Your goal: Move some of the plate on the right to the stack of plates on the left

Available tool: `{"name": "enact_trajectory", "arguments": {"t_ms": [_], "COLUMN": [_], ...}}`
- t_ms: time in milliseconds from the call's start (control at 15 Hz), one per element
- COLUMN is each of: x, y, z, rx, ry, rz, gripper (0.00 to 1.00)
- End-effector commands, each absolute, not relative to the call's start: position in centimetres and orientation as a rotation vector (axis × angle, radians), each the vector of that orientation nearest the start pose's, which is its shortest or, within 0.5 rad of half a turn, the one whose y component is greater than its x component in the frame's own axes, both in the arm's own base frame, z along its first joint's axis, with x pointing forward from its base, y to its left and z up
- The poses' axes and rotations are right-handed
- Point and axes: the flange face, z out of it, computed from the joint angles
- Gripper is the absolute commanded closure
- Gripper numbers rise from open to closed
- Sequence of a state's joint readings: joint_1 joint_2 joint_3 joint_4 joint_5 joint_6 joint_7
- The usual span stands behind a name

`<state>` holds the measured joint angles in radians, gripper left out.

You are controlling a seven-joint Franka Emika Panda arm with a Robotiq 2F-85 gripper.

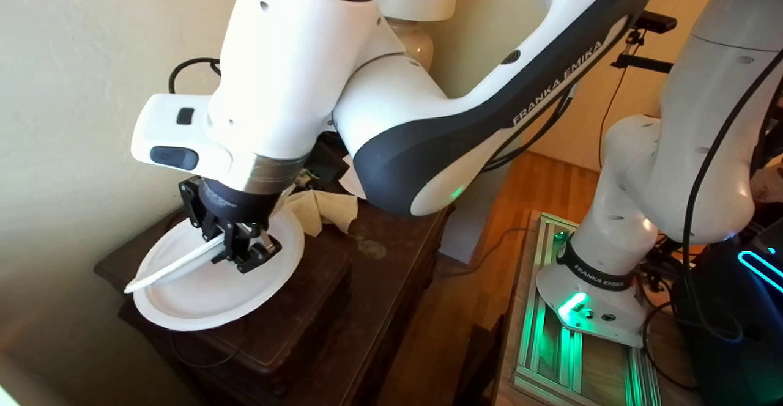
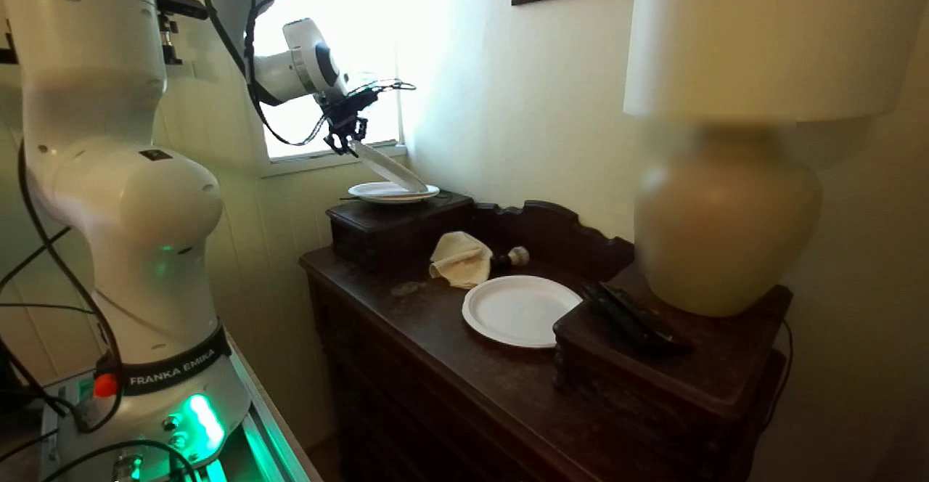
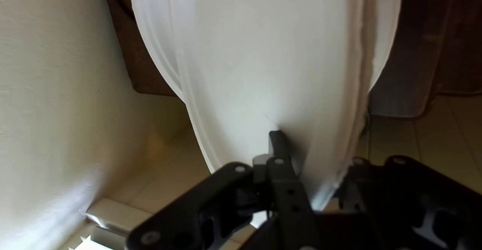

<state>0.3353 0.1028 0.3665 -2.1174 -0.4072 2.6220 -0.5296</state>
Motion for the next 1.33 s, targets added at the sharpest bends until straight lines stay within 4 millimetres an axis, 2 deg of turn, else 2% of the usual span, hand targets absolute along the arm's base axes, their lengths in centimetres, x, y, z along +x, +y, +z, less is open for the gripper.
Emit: {"name": "enact_trajectory", "arguments": {"t_ms": [0,333,733,800,933,1133,1267], "x": [45.1,45.4,45.0,44.9,44.8,44.7,44.5], "y": [38.6,38.8,40.3,40.5,40.7,40.9,41.0], "z": [42.2,42.6,40.6,40.2,39.7,39.2,39.1], "rx": [-2.366,-2.389,-2.351,-2.351,-2.357,-2.364,-2.365], "ry": [-2.394,-2.512,-2.516,-2.523,-2.541,-2.558,-2.562], "rz": [-0.652,-0.668,-0.687,-0.680,-0.681,-0.688,-0.693], "gripper": [0.96,0.96,0.96,0.71,0.57,0.55,0.59]}}
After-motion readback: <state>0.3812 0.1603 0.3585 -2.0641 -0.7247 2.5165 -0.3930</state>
